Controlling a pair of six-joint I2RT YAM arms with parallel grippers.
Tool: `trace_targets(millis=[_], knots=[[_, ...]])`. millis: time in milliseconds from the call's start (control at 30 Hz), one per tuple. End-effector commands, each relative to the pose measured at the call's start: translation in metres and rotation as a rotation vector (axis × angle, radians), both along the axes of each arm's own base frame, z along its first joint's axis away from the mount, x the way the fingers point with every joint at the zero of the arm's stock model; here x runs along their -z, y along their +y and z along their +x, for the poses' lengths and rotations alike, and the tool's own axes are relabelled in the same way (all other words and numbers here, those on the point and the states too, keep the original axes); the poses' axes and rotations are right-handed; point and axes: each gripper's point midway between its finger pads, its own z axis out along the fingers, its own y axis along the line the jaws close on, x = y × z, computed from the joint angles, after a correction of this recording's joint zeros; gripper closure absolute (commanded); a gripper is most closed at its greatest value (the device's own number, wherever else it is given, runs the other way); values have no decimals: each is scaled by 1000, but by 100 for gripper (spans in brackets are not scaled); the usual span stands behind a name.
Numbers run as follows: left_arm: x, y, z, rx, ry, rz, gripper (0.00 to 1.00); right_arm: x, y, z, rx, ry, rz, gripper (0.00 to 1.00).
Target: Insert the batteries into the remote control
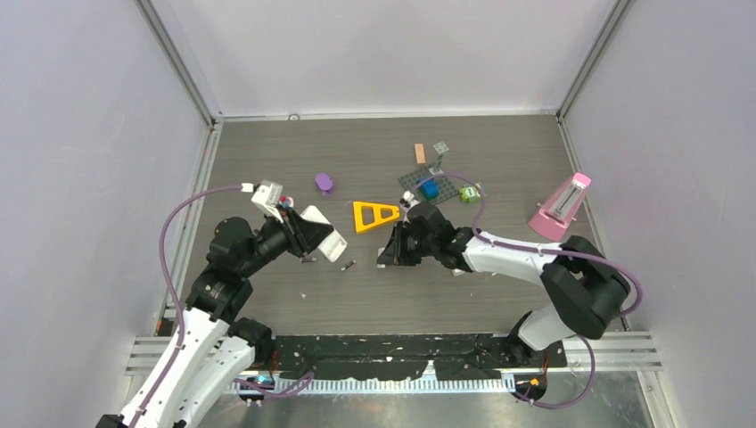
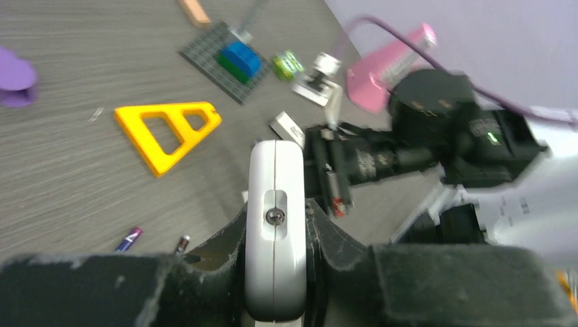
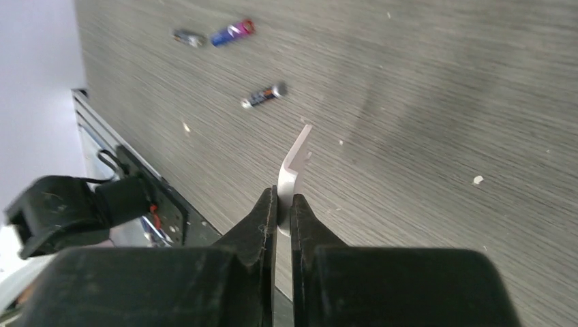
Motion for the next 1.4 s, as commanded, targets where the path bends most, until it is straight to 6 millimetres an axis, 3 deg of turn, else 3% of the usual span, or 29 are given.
trace_targets(millis=[0,233,367,467,567,700,733,833,933,1067,1133,1367], knots=[[-33,-27,-38,322,-115,48,100,15,5,-15,-129,13,4,89],[-40,-25,-54,373,-173,76,100,56,-11,-27,-128,114,-110,78],[-35,-25,-54,379,-151,78,100,68,-37,-17,-52,83,-260,59],[-28,-26,-51,377,-107,82,100,63,-49,-13,-22,65,-320,40],[-20,-28,-48,373,-64,82,100,54,-58,-11,-3,42,-357,31],[-11,-29,-46,384,-26,87,100,21,-52,-10,-42,-42,-285,27],[-9,-30,-47,394,-21,90,100,3,-46,-8,-70,-104,-236,27],[-8,-34,-52,444,-15,94,100,-52,-24,-28,-261,-273,-42,27],[-16,-37,-62,505,-31,75,100,-115,0,-62,-463,-444,191,25],[-28,-40,-76,567,-105,53,100,-187,15,-94,-583,-644,367,13],[-33,-43,-84,616,-137,25,100,-205,22,-100,-603,-691,384,11],[-58,-47,-98,683,-203,-44,100,-213,48,-100,-604,-731,376,10]])
